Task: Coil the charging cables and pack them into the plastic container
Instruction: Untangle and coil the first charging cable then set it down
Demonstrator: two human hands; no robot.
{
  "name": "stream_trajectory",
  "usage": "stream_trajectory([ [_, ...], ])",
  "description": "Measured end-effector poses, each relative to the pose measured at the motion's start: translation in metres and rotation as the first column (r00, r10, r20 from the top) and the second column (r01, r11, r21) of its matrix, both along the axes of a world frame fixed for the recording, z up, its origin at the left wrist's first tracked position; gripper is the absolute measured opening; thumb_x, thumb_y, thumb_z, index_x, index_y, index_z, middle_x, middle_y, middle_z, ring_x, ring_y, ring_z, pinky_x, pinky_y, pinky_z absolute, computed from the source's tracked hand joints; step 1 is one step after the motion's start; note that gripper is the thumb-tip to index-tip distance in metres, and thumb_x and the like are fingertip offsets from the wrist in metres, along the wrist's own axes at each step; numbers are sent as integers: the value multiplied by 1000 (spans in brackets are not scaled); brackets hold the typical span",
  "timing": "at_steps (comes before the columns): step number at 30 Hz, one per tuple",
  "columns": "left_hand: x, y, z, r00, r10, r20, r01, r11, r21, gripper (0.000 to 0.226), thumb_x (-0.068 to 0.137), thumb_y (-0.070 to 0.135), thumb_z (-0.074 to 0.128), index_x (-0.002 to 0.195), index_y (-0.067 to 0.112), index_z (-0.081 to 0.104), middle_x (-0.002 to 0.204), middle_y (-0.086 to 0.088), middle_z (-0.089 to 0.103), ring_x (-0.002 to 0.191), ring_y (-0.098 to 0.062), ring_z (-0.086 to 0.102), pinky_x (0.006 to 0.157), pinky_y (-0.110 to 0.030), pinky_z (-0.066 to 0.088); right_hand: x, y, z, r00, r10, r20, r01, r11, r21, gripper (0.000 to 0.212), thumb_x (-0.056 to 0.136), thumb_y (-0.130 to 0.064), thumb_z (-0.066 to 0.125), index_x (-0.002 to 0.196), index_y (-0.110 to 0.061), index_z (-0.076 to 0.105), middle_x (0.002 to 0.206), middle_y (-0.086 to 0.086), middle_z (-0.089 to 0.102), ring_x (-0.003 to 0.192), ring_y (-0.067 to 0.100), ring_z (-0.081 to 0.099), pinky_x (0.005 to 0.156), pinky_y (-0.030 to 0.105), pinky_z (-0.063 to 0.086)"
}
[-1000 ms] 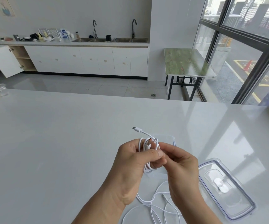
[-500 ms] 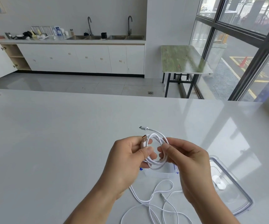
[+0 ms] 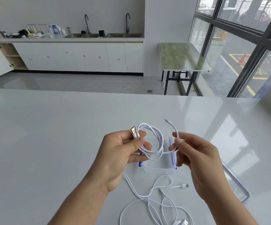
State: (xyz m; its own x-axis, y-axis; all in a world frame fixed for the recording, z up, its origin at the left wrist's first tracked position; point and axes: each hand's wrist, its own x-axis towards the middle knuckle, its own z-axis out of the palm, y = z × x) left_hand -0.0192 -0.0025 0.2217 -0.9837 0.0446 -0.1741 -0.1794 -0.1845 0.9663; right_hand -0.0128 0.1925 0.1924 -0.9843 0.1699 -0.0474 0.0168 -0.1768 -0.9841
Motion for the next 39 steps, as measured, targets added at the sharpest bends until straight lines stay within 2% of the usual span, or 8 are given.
stream_trajectory([
  [4,2,1,1,1000,-6,-11,6,1000,13,14,93,-1,59,97,2,72,76,-16,74,70,-24,72,66,-34,62,3,4,0,997,83,11,-83,961,265,23,91,2,64,87,-14,81,65,9,72,49,16,48,47,26,46],
  [11,4,2,1,996,74,40,-77,994,83,12,92,2,61,97,0,72,81,-20,75,72,-28,74,66,-35,63,14,8,4,990,-30,-140,46,993,112,27,88,10,63,85,-11,80,70,15,74,55,23,56,55,29,51],
  [14,4,3,0,992,107,60,-112,990,87,11,92,3,63,94,0,73,80,-20,75,70,-29,74,65,-35,63,21,4,-1,934,-85,-346,191,940,283,28,82,4,73,84,-23,80,69,3,76,55,17,64,58,23,54],
  [18,4,6,-2,990,141,20,-141,990,-5,11,92,1,63,92,3,74,76,-17,76,75,-31,74,72,-41,64,21,6,-6,825,126,-551,273,764,585,20,81,-5,68,91,-17,81,68,-2,72,59,17,66,56,29,51],
  [24,8,15,-7,973,124,-193,-180,934,-308,30,91,2,65,87,29,75,76,-2,79,79,-26,76,75,-41,64,8,0,7,943,202,-264,112,553,825,8,82,-17,73,81,-24,77,57,2,64,54,23,60,55,35,52],
  [30,11,13,-8,975,25,-222,-112,915,-388,40,92,5,64,90,44,75,83,3,79,81,-23,76,80,-43,63,-13,-6,15,979,200,42,-201,904,377,20,86,-18,77,105,-22,73,69,4,68,52,22,64,58,41,60],
  [35,11,11,-12,979,-61,-193,-21,917,-399,29,91,3,63,96,29,76,85,-3,79,88,-27,75,80,-45,63,-20,-13,14,861,494,123,-507,817,275,27,89,-12,57,100,-23,79,83,25,63,59,25,41,47,30,34],
  [39,12,10,-12,978,-94,-186,15,922,-388,39,91,2,63,93,38,77,86,0,80,88,-21,76,78,-38,63,-22,-17,0,854,487,183,-501,865,39,28,90,-2,52,100,-9,77,63,2,49,59,19,23,52,32,13],
])
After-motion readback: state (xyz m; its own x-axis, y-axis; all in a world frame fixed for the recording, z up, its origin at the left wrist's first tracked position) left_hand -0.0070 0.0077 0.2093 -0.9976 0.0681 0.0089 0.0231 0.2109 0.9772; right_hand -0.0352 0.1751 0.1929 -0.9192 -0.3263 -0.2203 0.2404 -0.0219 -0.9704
